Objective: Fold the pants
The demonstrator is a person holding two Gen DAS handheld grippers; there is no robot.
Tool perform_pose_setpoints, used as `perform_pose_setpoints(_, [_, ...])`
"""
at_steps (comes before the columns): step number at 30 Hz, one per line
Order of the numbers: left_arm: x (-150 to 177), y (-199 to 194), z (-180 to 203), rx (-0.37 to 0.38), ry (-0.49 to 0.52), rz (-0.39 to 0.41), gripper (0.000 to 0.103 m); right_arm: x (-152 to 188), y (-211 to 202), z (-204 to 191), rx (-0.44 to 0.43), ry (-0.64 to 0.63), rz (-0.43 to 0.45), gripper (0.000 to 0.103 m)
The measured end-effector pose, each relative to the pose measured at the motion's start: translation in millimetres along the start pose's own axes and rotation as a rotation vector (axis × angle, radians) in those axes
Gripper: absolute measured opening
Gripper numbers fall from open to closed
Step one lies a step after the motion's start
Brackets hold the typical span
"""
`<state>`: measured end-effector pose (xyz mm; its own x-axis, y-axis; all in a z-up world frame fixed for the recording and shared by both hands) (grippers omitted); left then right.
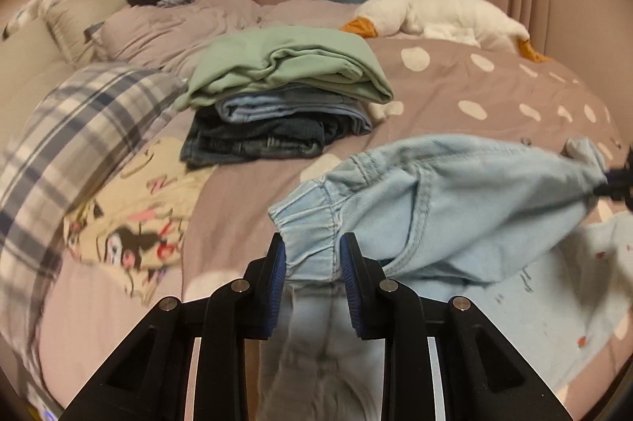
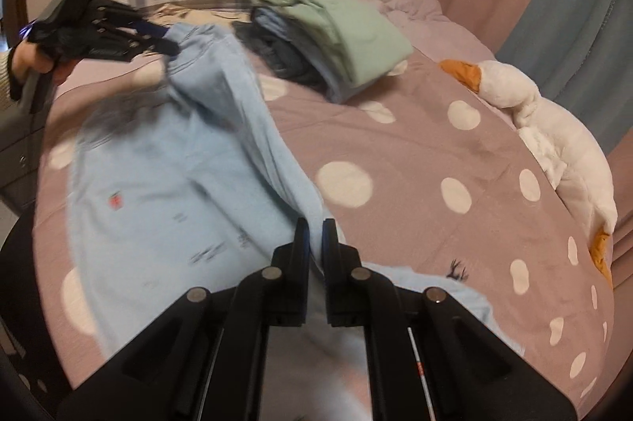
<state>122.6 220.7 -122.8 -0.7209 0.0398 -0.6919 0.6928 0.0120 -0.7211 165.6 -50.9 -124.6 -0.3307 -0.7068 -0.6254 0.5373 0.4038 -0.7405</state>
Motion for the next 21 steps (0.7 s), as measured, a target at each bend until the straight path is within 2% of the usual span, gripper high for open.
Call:
perform_pose_setpoints(4, [31.3, -6.0, -4.3, 0.014, -0.04, -0.038, 0.027, 20.3, -11.4, -37.1, -0.016, -0.035, -0.015, 0.006])
perform_pose_setpoints(9, [66.7, -4.5, -1.3, 0.002, -0.033, -0.097, 0.027, 58.1, -1.8, -85.4, -0.069, -0.088, -0.113, 0.006])
perform_pose_setpoints(11, [78.5, 2.1, -2.0, -0.022, -0.022, -0.132, 0.026, 69.0, 5.0, -97.8, -0.071, -0.111, -0.135, 0.006])
perform_pose_setpoints(14, [92.1, 14.5, -5.4, -0.08, -0.004, -0.174, 0.023, 74.9, 13.3, -103.8, -0.03, -0.126, -0.141, 0.006])
perform_pose_setpoints(16, [90.0, 11.7, -7.8, -0.067, -0.03, -0.161, 0.023, 73.9, 17.2, -100.9, -0.032, -0.103, -0.147, 0.006])
perform_pose_setpoints(21, [83.1, -5.8, -15.7, -0.036, -0.095, -0.101, 0.008, 66.6, -0.2, -104.1, -0.015, -0.139, -0.11, 0.006])
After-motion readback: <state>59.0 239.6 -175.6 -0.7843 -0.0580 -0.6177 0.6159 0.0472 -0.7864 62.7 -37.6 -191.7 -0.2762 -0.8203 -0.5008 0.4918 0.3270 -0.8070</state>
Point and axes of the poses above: each gripper's, at about its wrist camera, not at the fingertips, and y roughly the way its jaws point, z to its right, x to its underside, the point moved 6 cm from there along y, roughly the way its jaws point
